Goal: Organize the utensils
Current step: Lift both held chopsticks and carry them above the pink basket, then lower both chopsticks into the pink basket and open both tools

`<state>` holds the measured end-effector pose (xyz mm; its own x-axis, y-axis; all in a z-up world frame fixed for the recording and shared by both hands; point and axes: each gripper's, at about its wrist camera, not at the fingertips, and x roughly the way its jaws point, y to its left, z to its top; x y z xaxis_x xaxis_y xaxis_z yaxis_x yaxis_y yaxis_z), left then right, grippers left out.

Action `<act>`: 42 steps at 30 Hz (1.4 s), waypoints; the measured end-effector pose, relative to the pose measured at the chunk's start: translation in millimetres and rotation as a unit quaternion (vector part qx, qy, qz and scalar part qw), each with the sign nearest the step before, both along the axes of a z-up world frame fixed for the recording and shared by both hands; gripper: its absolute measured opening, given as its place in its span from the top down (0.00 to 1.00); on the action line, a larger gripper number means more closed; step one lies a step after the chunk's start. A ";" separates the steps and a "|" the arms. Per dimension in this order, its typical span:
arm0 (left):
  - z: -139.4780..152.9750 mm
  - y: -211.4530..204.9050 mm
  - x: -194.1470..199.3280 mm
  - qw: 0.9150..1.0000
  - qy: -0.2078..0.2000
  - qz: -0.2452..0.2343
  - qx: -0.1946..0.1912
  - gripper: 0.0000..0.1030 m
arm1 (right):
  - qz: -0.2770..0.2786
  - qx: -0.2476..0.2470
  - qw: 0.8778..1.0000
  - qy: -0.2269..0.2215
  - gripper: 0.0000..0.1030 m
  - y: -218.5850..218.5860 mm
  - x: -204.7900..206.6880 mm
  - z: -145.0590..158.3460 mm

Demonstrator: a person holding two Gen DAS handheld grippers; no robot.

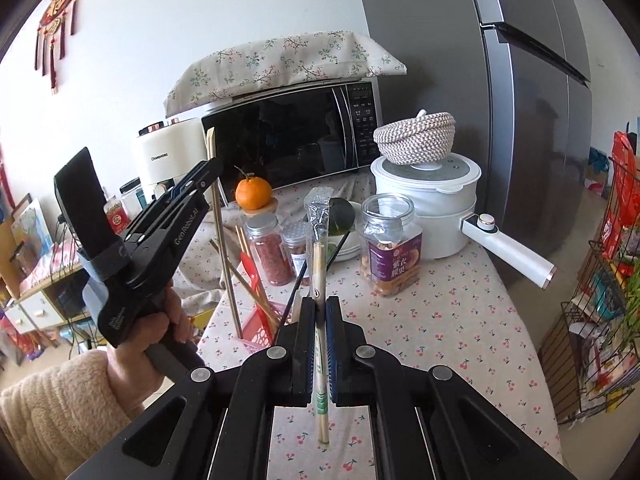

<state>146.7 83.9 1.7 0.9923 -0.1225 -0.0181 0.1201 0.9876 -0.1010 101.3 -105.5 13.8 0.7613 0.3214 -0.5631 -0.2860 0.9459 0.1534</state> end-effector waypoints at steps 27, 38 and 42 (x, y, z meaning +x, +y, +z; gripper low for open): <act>-40.1 10.3 -23.4 0.994 0.086 -0.058 0.032 0.77 | -0.027 0.051 0.995 -0.076 0.95 30.1 -8.5 25.6; -66.5 41.6 -33.6 0.963 0.268 -0.004 0.028 0.47 | -0.062 0.078 0.985 -0.140 0.95 59.9 2.5 17.9; -89.0 44.4 -32.2 0.941 0.336 -0.011 0.051 0.43 | -0.076 0.080 0.981 -0.159 0.95 71.3 13.5 8.1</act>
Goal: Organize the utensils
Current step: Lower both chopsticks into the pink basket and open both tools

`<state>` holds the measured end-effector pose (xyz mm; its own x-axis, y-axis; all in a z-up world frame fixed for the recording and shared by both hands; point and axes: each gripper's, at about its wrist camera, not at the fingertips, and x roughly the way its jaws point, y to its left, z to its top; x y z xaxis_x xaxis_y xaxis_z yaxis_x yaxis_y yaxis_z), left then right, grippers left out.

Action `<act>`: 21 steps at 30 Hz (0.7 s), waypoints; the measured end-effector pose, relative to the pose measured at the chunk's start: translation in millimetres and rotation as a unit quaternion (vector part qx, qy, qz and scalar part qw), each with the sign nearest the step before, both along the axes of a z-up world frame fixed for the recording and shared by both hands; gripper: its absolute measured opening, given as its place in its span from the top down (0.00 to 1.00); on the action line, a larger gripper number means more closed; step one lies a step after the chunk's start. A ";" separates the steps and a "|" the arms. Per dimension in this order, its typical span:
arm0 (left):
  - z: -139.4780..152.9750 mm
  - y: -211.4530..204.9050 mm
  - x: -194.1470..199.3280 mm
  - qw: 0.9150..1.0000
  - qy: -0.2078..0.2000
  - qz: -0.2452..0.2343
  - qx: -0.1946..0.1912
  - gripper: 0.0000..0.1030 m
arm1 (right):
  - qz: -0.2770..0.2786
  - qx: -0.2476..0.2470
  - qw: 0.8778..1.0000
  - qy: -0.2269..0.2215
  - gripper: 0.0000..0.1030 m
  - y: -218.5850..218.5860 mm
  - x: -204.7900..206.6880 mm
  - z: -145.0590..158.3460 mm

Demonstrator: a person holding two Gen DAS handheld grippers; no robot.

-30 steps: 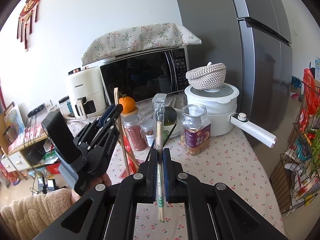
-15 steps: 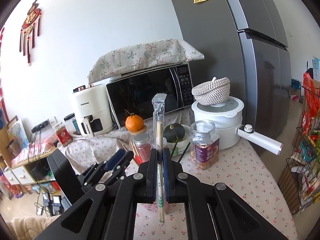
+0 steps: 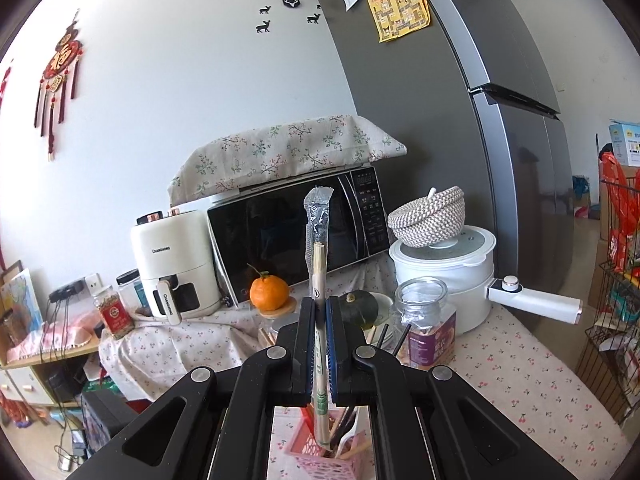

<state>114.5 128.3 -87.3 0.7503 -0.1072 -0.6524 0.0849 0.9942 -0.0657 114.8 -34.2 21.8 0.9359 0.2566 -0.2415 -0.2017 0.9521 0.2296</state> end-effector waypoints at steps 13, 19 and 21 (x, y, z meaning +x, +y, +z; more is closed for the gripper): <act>-7.2 5.0 -2.1 1.000 0.028 -0.005 0.008 0.31 | -0.012 0.009 0.999 0.046 0.94 20.0 39.8 -49.9; -3.8 5.2 -1.6 1.000 0.022 0.006 0.017 0.28 | -0.008 0.004 0.999 0.042 0.67 17.6 34.1 -44.9; -2.3 5.1 -1.6 1.000 0.020 0.009 0.018 0.25 | -0.011 -0.001 0.999 0.035 0.56 14.9 28.9 -39.3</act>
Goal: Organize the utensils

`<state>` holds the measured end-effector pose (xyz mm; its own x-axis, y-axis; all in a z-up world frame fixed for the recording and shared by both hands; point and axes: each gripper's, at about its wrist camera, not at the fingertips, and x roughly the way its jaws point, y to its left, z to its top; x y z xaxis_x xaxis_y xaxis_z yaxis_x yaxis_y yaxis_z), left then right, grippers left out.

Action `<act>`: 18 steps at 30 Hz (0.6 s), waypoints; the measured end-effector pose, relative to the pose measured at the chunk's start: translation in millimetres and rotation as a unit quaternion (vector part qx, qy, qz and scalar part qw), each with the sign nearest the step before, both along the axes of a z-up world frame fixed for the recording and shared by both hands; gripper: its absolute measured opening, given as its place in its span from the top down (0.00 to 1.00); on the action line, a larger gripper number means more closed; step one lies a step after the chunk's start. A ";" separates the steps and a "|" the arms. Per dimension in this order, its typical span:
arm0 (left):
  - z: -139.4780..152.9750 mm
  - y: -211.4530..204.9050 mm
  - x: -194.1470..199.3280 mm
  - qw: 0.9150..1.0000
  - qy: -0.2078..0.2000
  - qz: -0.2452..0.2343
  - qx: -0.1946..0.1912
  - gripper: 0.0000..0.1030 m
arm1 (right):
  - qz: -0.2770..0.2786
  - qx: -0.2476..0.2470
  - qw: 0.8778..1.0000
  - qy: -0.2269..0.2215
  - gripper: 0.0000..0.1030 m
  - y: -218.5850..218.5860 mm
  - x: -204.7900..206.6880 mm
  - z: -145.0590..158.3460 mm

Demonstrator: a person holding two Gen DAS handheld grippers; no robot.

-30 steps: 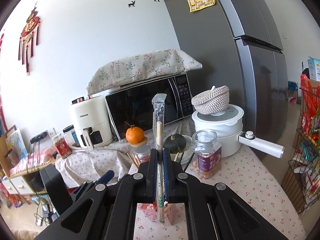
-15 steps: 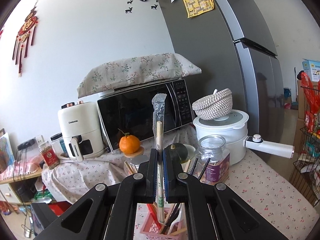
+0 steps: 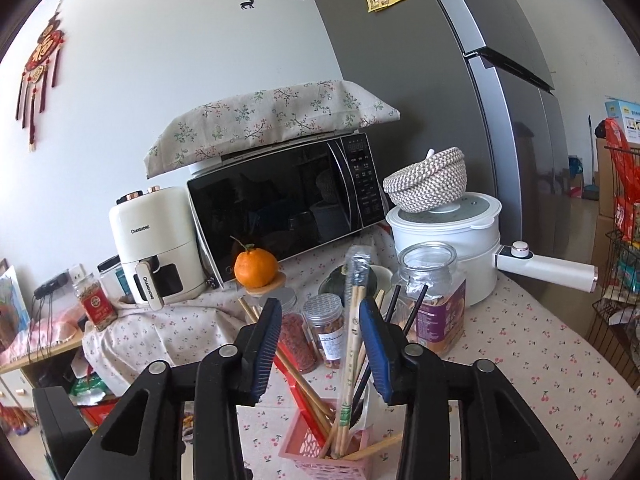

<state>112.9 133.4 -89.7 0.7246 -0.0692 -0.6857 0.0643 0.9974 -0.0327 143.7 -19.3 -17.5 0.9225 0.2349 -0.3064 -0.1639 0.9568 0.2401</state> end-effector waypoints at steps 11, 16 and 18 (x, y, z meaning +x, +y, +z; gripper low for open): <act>40.5 -32.9 -19.2 0.999 -0.039 0.017 0.032 0.17 | -0.068 -0.072 0.995 0.021 0.28 -47.0 -43.1 35.1; 69.4 -61.5 -42.6 0.996 -0.073 0.012 0.048 0.03 | -0.109 -0.131 0.985 0.030 0.14 -76.0 -72.8 56.1; 78.0 -71.6 -52.4 0.995 -0.080 0.009 0.053 0.01 | -0.115 -0.146 0.982 0.040 0.09 -86.3 -84.2 61.7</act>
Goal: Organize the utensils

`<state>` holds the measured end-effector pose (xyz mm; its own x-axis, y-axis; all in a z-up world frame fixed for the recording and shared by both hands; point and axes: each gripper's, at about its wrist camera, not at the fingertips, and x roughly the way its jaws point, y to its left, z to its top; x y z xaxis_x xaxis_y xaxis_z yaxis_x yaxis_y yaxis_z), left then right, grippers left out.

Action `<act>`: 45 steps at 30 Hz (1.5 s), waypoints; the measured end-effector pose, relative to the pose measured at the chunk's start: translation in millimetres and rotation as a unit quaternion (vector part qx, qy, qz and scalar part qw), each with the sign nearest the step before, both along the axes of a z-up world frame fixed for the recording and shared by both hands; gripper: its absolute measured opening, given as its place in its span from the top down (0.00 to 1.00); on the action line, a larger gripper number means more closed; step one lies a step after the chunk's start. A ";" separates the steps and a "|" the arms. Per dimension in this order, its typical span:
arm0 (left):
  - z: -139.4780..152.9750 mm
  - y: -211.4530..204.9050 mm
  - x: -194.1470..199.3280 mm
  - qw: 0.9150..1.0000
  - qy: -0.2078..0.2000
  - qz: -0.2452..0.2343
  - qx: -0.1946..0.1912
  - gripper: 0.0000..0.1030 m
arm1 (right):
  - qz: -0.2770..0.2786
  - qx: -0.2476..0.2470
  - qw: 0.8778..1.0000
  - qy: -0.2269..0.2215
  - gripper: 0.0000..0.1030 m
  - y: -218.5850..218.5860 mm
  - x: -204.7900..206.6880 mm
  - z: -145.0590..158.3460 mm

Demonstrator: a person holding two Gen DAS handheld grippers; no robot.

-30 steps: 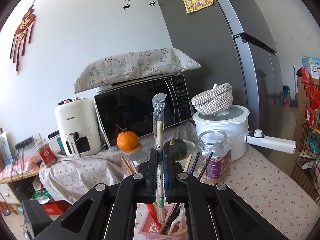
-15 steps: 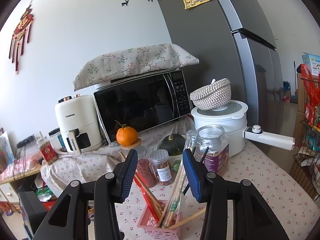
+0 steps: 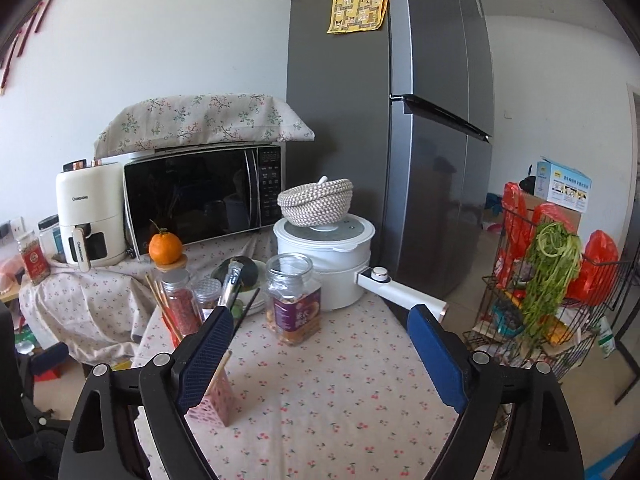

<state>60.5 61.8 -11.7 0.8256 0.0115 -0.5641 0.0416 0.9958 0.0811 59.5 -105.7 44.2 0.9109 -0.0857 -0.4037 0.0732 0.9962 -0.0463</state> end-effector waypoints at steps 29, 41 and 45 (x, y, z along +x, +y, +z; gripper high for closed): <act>5.6 -31.9 -67.0 0.999 0.019 0.050 -0.008 0.01 | 0.018 -0.042 0.996 0.078 0.00 -33.7 -67.7 -13.8; 3.9 -36.0 -69.2 0.999 0.022 0.045 -0.011 0.01 | 0.026 -0.043 0.994 0.096 0.00 -36.1 -62.8 -23.8; 3.5 -37.8 -69.1 0.999 0.023 0.041 -0.012 0.01 | 0.024 -0.041 0.994 0.096 0.00 -38.3 -61.9 -24.7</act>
